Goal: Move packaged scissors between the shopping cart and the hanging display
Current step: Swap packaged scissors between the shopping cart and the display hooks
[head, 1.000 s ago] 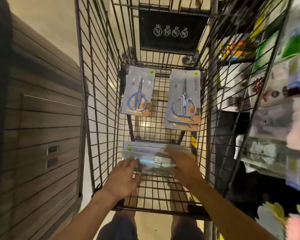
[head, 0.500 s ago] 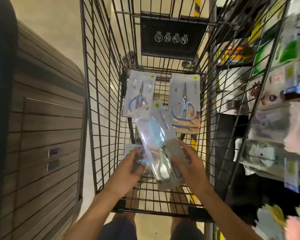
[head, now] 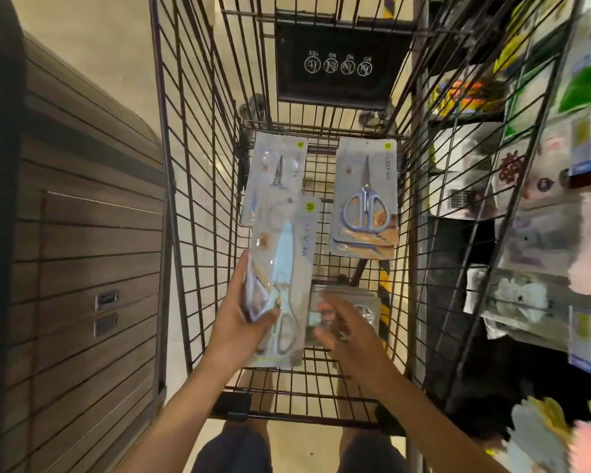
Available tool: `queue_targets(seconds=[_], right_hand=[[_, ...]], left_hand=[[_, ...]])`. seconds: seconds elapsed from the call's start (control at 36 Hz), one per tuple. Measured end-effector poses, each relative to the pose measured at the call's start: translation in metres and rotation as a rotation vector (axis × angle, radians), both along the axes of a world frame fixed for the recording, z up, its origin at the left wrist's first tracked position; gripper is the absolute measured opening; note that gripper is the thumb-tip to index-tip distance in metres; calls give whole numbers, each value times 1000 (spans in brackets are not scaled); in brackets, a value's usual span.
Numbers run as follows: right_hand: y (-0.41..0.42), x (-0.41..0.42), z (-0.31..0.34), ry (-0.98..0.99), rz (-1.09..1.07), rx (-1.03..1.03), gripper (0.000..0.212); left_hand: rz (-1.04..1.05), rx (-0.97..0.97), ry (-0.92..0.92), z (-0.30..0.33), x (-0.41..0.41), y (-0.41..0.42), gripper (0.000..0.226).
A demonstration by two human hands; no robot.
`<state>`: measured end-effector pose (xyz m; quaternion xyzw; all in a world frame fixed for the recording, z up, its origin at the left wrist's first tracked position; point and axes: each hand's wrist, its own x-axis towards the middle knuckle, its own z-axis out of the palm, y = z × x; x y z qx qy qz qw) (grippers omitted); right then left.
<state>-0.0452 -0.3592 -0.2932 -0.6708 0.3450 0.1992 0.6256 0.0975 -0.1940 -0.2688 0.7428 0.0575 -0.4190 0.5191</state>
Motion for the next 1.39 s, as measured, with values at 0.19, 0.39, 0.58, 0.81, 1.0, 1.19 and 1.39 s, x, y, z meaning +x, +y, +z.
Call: queue_targets(seconds=[0.19, 0.39, 0.58, 0.81, 1.0, 1.19, 1.39], right_hand=[[-2, -26, -77, 9, 219, -467, 81], [4, -25, -111, 21, 481, -649, 92], [-10, -20, -100, 8, 593, -703, 70], [-40, 6, -63, 62, 649, -444, 59], [-61, 10, -7, 71, 374, -276, 79], [-79, 11, 101, -11, 4, -95, 78], [-80, 6, 195, -210, -234, -62, 83]], left_hand=[[-49, 50, -116, 2, 1, 17, 109], [-134, 69, -139, -4, -2, 24, 107], [-95, 90, -108, -9, -4, 22, 104], [-78, 93, -120, 3, 1, 17, 105], [-109, 110, -184, 60, 11, -7, 103], [-94, 95, -280, 145, 18, -29, 103], [-40, 7, -395, 237, 10, -30, 100]])
